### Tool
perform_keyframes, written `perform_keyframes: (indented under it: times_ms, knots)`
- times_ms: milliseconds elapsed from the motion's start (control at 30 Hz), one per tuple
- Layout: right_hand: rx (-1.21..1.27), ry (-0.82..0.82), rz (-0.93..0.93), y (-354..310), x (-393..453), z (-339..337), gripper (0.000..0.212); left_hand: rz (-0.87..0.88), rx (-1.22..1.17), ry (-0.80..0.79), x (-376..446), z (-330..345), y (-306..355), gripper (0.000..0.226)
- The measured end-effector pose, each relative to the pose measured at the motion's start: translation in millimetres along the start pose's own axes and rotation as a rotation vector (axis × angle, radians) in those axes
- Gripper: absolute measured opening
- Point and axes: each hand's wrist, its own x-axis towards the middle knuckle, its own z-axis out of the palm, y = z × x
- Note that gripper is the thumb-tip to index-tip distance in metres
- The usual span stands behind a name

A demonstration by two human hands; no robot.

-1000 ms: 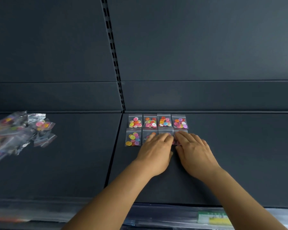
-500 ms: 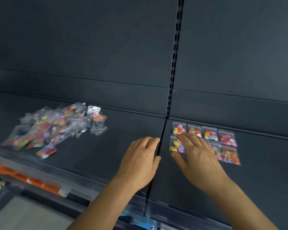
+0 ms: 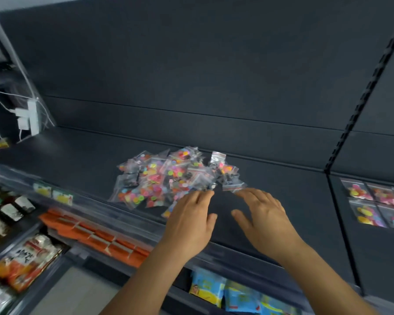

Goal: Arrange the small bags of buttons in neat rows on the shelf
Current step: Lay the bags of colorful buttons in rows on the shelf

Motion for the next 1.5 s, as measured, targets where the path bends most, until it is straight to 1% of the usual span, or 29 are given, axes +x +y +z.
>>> perform_keyframes:
  times_ms: [167,367,467,533,633,700,767,833,867,933,1000,1100,1233,1333,1433,1467,1500]
  knots:
    - [0.024,-0.026,0.001,-53.0,21.5,31.5,0.048,-0.027,0.016,-0.024,-8.2,-14.2,-63.8,0.053]
    - [0.044,-0.086,-0.062,-91.0,44.5,58.1,0.046,-0.145,0.076,-0.05,-6.2,-18.9,-119.3,0.055]
    - [0.053,-0.17,-0.121,-100.3,57.5,73.0,0.04,-0.239,0.11,-0.056,-5.5,-19.4,-138.5,0.052]
    - [0.042,-0.227,-0.121,-102.6,64.7,81.9,0.034,-0.269,0.124,-0.09,-5.6,-19.3,-146.2,0.05]
    - [0.081,-0.206,-0.052,-104.1,74.5,90.2,0.029,-0.214,0.059,-0.122,-6.2,-17.4,-150.6,0.046]
    - [0.091,-0.163,0.002,-102.0,80.9,91.5,0.032,-0.142,-0.048,-0.115,-6.4,-16.8,-149.4,0.042]
    - [0.079,-0.142,0.068,-97.7,86.3,89.9,0.038,-0.108,-0.158,-0.084,-3.9,-17.9,-148.2,0.038]
    - [0.074,-0.129,0.136,-92.4,90.1,86.2,0.04,-0.143,-0.193,-0.031,0.6,-19.0,-148.6,0.037]
    - [0.067,-0.123,0.157,-89.9,90.8,84.4,0.04,-0.178,-0.169,-0.013,2.5,-19.2,-149.6,0.041]
    - [0.063,-0.112,0.192,-86.4,90.4,81.7,0.041,-0.241,-0.088,-0.027,6.3,-18.4,-151.8,0.05]
    - [0.064,-0.118,0.223,-85.6,89.1,80.5,0.044,-0.268,-0.071,-0.046,9.7,-16.6,-152.8,0.054]
    - [0.055,-0.133,0.261,-86.6,89.2,80.6,0.046,-0.311,-0.137,-0.016,15.7,-16.2,-152.4,0.041]
    - [0.109,-0.141,0.293,-87.0,90.4,79.9,0.04,-0.348,-0.156,0.006,18.3,-14.9,-153.8,0.023]
    - [0.155,-0.129,0.288,-85.0,89.0,79.5,0.03,-0.337,-0.114,0.029,17.1,-14.7,-153.8,0.011]
    - [0.204,-0.086,0.238,-81.1,86.4,79.7,0.012,-0.267,-0.136,0.068,16.8,-16.2,-150.1,0.012]
    - [0.233,-0.066,0.235,-79.5,85.3,78.1,0.009,-0.239,-0.167,0.088,17.3,-17.5,-147.8,0.013]
    - [0.273,-0.04,0.246,-78.0,84.1,75.6,0.01,-0.211,-0.217,0.104,18.3,-19.4,-144.7,0.015]
